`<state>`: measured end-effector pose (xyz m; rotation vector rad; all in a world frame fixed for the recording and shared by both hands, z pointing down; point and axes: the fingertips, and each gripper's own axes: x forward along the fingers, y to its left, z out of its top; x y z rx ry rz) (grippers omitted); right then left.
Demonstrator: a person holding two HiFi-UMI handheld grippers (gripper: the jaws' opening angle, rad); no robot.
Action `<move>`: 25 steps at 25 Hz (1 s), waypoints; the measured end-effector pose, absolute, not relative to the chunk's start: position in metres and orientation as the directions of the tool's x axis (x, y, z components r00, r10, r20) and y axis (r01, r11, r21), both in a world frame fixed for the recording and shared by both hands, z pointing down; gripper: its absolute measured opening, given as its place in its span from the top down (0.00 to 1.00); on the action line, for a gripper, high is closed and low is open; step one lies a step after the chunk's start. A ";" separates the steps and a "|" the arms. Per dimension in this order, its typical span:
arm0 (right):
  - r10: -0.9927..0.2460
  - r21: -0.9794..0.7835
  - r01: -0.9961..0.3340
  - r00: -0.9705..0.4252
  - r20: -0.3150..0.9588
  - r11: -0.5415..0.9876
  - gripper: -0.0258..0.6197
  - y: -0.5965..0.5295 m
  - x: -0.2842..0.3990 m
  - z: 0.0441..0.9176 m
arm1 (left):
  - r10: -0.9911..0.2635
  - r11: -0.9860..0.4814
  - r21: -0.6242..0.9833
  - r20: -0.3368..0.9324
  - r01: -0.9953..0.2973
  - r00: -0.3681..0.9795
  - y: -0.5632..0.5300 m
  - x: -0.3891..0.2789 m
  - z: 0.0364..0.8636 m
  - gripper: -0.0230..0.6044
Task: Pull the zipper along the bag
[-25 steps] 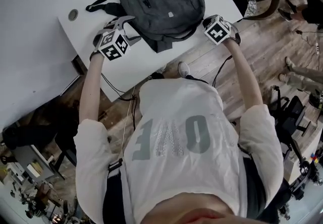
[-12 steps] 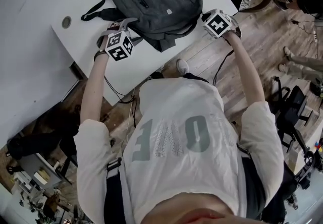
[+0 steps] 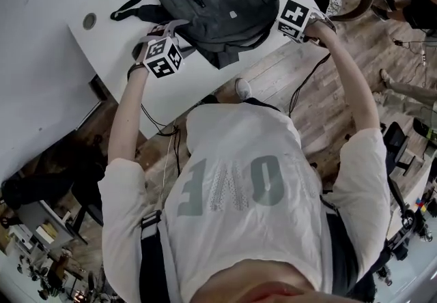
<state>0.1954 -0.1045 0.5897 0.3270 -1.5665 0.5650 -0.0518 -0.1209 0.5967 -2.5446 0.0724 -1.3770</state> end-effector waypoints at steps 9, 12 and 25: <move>0.253 -0.308 -0.531 -0.175 0.951 0.790 0.91 -0.081 0.167 0.584 | -0.144 -0.970 -0.230 0.809 0.081 0.570 -0.122 -0.050 0.598 0.46; 0.293 -0.351 -0.533 -0.194 0.936 0.770 0.91 -0.074 0.160 0.582 | -0.147 -0.969 -0.232 0.806 0.078 0.574 -0.123 -0.050 0.596 0.46; 0.465 -0.577 -0.511 -0.342 0.816 0.637 0.90 -0.046 0.104 0.573 | -0.152 -0.972 -0.229 0.790 0.057 0.594 -0.125 -0.049 0.595 0.46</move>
